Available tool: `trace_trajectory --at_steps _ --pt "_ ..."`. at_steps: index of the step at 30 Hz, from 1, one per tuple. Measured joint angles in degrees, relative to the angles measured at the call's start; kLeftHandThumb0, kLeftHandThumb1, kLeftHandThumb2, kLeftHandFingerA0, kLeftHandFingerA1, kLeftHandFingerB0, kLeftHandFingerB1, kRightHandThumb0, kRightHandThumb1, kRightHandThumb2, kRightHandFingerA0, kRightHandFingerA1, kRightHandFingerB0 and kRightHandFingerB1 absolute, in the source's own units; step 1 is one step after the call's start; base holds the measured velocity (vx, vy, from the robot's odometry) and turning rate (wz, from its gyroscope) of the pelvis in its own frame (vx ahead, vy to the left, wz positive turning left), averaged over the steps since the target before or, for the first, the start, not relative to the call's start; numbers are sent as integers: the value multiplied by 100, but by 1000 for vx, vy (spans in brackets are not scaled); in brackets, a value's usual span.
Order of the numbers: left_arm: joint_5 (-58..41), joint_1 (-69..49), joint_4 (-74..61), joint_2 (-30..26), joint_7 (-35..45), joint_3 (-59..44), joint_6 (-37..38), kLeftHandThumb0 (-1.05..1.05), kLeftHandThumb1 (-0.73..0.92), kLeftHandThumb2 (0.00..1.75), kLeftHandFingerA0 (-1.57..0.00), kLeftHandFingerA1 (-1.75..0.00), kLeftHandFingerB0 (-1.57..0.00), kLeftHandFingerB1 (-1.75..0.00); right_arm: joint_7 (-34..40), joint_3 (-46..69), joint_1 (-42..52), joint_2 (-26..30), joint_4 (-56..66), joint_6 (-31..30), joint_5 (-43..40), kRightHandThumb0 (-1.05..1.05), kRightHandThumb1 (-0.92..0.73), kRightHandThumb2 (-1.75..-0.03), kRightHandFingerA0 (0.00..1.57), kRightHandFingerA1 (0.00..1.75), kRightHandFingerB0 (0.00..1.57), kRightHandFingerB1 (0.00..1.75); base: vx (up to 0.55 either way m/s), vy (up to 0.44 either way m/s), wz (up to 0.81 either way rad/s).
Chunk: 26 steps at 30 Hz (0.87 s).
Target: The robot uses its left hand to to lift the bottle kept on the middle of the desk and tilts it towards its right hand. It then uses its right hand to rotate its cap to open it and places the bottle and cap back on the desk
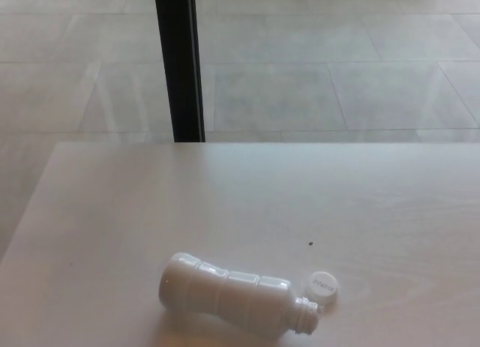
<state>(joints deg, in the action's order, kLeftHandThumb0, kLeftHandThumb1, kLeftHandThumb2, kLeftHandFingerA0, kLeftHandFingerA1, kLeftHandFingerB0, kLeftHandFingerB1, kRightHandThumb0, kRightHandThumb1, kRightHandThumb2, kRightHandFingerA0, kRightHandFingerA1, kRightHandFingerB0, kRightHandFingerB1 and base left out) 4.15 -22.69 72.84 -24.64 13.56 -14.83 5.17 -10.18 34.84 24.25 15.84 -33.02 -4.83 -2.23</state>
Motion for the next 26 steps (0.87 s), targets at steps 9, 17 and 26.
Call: trace_trajectory --at_steps 9,17,26 --pt "-35 57 93 -15 -66 80 143 -52 62 98 -39 -57 -27 -49 29 -275 196 4 411 -335 -108 -40 -70 -61 59 58 53 44 0 0 0" --pt "-51 52 97 -42 -78 182 193 -53 61 97 -39 -57 -27 -49 38 -333 265 12 541 -509 -227 -41 -71 -61 56 54 49 43 0 0 0" --pt "-81 61 125 -42 -97 193 207 -51 60 96 -39 -57 -28 -49 56 -484 256 64 376 -499 -259 -41 -72 -61 56 56 49 43 0 0 0"
